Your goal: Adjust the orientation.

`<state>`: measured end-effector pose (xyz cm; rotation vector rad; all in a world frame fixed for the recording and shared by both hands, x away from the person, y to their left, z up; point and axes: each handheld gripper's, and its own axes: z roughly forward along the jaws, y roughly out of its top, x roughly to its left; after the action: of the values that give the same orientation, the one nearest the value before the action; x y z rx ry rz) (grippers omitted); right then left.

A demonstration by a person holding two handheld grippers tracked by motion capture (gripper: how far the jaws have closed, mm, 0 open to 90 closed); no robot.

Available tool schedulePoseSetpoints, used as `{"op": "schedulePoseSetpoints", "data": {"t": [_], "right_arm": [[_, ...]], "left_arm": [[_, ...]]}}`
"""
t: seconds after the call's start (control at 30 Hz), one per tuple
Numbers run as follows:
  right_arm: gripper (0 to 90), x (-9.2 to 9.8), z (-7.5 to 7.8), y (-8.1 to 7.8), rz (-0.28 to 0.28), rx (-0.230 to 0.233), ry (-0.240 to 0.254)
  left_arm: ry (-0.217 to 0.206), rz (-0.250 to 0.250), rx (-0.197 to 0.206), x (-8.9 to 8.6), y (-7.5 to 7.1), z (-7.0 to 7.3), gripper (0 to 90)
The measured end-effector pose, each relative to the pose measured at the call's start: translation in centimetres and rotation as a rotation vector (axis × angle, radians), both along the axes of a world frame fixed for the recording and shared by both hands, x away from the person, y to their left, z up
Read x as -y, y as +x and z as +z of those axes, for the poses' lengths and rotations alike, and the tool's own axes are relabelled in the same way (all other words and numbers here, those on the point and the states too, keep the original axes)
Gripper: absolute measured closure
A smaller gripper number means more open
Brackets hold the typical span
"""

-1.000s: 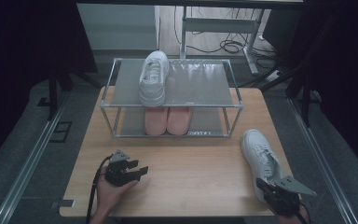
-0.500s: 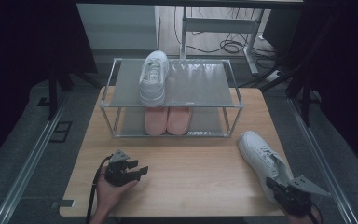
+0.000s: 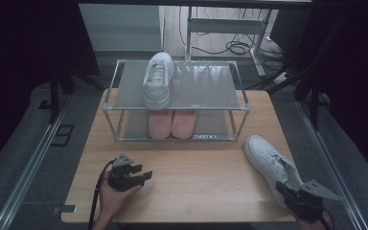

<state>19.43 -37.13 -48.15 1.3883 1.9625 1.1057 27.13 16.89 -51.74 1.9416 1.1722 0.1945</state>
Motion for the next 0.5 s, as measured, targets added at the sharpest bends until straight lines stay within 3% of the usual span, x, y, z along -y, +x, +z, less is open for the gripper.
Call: {"op": "schedulePoseSetpoints", "data": {"t": [0.17,0.5], "right_arm": [[89.8,-0.3,0.4,0.0,0.03,0.019,0.008],[89.2,0.4,3.5,1.1,0.071,0.071,0.041]], "left_arm": [[0.002,-0.001,-0.003,0.1,0.0,0.0,44.8],[0.003,-0.006,-0.005,0.3,0.0,0.0,44.7]]}}
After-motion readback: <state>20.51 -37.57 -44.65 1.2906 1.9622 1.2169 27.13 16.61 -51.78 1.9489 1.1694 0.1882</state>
